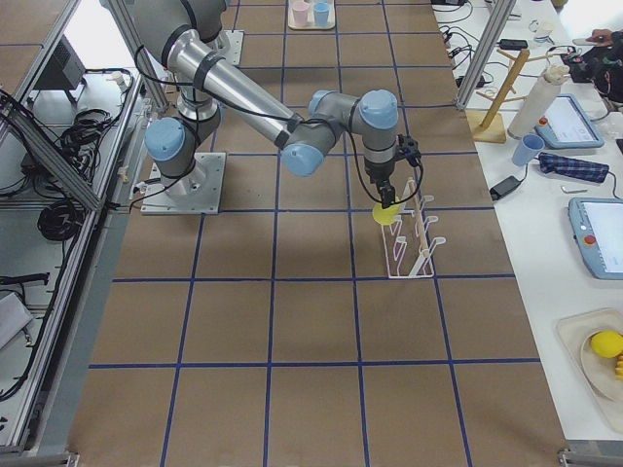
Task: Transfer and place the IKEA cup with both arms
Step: 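Move the right gripper down to the yellow cup on the wire rack, then close the right gripper on the yellow cup's rim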
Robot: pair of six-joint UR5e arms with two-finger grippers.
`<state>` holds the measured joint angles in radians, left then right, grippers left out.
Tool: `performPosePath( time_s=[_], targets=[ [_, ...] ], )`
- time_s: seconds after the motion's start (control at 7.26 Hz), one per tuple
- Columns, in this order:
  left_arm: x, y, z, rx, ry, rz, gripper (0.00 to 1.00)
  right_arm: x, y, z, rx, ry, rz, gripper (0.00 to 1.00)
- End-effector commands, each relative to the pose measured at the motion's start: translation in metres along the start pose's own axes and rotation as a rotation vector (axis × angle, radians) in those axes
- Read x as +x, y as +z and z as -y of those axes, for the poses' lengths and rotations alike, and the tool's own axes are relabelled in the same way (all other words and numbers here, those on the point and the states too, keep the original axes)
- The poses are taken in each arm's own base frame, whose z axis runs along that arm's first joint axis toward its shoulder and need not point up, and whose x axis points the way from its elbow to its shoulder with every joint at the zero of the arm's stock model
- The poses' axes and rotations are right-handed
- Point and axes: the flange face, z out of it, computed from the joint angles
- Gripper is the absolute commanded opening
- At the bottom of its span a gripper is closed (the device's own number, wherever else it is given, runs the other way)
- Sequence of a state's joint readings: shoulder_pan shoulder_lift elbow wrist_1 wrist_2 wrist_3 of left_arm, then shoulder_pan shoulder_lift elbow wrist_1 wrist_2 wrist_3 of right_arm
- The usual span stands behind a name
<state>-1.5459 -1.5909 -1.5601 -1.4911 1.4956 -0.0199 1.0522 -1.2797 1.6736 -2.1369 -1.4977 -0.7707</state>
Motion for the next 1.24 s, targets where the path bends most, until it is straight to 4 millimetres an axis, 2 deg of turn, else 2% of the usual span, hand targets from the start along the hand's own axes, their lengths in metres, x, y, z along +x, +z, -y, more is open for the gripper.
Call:
performPosePath(
  time_s=[0.0,0.28,1.1],
  targets=[
    [0.000,0.000,0.000,0.000,0.000,0.000,1.00,0.002,0.012,0.001,-0.009,-0.001,0.011,1.00],
    [0.000,-0.001,0.000,0.002,0.001,0.000,1.00,0.006,0.025,0.005,0.006,-0.004,-0.002,1.00],
    [0.000,0.000,-0.001,-0.001,0.000,0.000,1.00,0.007,0.041,0.013,0.045,-0.009,0.008,1.00]
  ],
)
